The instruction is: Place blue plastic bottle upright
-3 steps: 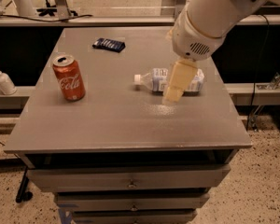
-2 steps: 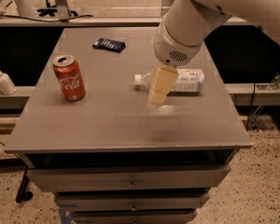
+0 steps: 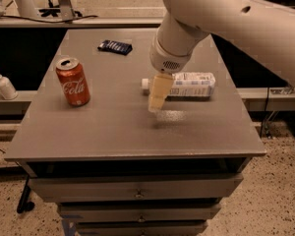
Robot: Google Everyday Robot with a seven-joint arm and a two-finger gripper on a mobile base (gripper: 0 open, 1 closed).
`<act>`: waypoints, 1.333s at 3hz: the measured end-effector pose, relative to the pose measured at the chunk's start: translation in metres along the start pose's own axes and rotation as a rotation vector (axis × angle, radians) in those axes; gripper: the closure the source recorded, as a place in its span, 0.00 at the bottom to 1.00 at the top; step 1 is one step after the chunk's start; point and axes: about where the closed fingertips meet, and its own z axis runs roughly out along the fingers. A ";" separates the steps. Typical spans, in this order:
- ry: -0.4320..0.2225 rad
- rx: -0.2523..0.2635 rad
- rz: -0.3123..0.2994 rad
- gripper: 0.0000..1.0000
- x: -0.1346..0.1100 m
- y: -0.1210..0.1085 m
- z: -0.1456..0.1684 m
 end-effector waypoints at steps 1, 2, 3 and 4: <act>0.029 -0.001 -0.028 0.00 0.007 -0.015 0.022; 0.072 -0.006 -0.052 0.00 0.018 -0.024 0.036; 0.112 -0.008 -0.067 0.00 0.031 -0.032 0.039; 0.145 -0.017 -0.085 0.16 0.042 -0.038 0.039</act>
Offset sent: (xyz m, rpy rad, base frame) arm 0.0528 -0.0190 -0.0434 -0.1440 -0.0069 0.0305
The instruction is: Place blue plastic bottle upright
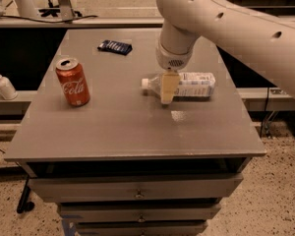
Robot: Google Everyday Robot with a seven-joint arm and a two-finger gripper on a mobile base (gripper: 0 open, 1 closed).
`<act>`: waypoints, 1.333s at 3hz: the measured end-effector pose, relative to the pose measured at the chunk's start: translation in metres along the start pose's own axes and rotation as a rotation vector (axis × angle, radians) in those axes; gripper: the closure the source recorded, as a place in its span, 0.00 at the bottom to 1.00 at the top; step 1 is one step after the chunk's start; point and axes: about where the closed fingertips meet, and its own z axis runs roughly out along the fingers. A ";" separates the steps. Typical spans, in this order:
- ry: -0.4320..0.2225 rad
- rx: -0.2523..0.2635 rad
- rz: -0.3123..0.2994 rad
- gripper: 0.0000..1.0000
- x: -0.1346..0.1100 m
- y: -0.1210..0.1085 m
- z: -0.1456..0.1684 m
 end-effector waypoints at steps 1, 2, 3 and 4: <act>0.024 -0.013 -0.012 0.40 0.006 -0.005 -0.002; 0.035 -0.032 -0.015 0.62 0.009 -0.004 -0.003; 0.043 -0.047 -0.016 0.86 0.011 -0.001 -0.007; -0.018 -0.048 0.006 1.00 0.008 -0.007 -0.024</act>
Offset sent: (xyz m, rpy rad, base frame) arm 0.0032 -0.0128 0.0065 -0.0557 0.0449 0.0060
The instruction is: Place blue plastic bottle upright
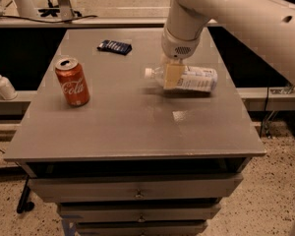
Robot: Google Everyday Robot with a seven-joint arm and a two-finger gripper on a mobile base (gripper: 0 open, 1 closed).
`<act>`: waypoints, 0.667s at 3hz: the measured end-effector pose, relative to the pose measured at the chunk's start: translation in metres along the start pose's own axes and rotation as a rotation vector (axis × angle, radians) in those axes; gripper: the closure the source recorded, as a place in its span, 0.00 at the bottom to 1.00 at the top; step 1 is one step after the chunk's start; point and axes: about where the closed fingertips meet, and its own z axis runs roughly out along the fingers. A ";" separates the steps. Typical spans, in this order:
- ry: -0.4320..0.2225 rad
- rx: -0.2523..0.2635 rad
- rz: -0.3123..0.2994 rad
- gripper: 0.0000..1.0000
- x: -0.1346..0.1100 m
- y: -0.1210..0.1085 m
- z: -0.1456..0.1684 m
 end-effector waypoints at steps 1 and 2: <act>-0.173 0.019 0.072 1.00 -0.008 -0.016 -0.029; -0.395 0.035 0.189 1.00 -0.010 -0.032 -0.054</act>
Offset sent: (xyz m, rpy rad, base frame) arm 0.0097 0.0038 0.1338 0.9350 0.1139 -0.1236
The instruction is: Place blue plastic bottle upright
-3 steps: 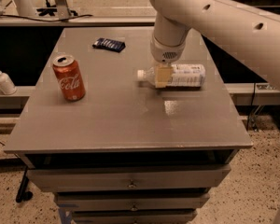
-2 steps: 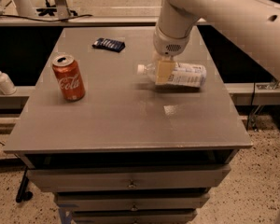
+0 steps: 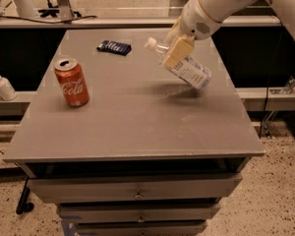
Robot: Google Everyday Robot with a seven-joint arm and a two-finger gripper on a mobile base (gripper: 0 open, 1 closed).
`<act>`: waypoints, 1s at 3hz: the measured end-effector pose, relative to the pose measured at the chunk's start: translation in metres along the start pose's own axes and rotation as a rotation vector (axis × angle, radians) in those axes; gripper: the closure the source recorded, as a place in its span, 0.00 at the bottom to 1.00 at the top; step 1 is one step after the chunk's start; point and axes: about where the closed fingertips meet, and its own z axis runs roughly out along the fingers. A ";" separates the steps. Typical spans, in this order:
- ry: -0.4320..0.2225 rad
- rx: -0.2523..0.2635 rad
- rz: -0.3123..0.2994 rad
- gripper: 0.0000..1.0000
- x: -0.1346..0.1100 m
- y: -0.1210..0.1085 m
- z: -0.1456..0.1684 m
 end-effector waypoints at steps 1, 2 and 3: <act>-0.249 -0.001 0.143 1.00 -0.007 -0.010 -0.015; -0.521 -0.012 0.266 1.00 -0.024 -0.014 -0.039; -0.718 -0.005 0.341 1.00 -0.033 -0.016 -0.063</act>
Offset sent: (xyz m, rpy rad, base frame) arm -0.0072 -0.0170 0.1026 0.9823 0.1287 -0.0942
